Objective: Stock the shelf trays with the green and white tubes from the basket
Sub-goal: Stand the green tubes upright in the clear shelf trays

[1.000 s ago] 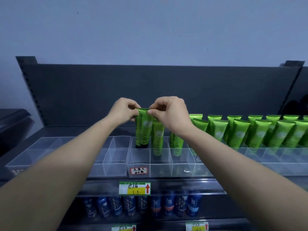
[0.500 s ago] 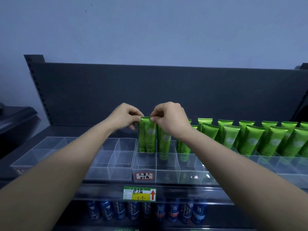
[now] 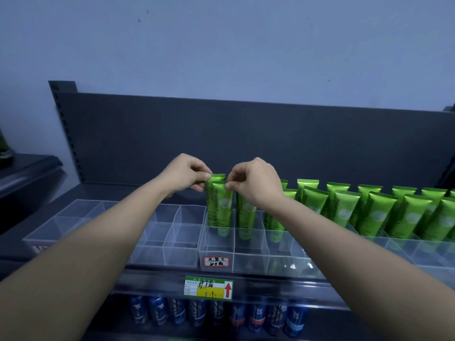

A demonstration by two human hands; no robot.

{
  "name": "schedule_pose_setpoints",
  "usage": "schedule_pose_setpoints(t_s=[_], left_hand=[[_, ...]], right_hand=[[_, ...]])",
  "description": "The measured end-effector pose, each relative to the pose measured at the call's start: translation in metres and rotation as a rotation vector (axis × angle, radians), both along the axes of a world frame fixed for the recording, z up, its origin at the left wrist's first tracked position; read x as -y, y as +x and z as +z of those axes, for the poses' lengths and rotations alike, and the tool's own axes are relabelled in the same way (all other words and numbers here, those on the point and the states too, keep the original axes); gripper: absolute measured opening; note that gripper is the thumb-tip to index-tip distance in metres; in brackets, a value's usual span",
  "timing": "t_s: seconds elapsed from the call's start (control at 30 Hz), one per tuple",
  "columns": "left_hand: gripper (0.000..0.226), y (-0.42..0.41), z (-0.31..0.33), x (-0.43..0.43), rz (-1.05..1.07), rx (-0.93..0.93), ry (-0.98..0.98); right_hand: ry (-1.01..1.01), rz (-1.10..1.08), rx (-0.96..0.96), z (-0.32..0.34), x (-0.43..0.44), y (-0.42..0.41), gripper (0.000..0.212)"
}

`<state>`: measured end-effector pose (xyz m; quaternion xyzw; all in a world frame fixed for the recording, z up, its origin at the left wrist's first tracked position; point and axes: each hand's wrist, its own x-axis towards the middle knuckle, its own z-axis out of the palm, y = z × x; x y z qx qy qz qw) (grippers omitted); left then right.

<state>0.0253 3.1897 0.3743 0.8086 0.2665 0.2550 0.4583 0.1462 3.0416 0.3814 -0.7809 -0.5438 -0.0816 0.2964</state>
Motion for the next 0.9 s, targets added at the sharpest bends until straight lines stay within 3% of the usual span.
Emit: schedule_pose_setpoints(t_s=[0.2, 0.63, 0.9], left_hand=[[0.007, 0.001, 0.0, 0.0, 0.006, -0.001, -0.006], [0.01, 0.004, 0.002, 0.002, 0.029, -0.002, -0.009], [0.009, 0.004, 0.001, 0.007, 0.021, 0.012, 0.012]], right_hand=[[-0.003, 0.007, 0.071, 0.002, -0.005, 0.0, 0.008], [0.058, 0.013, -0.054, 0.001, -0.009, 0.002, 0.008], [0.039, 0.02, 0.046, -0.001, -0.006, 0.001, 0.011]])
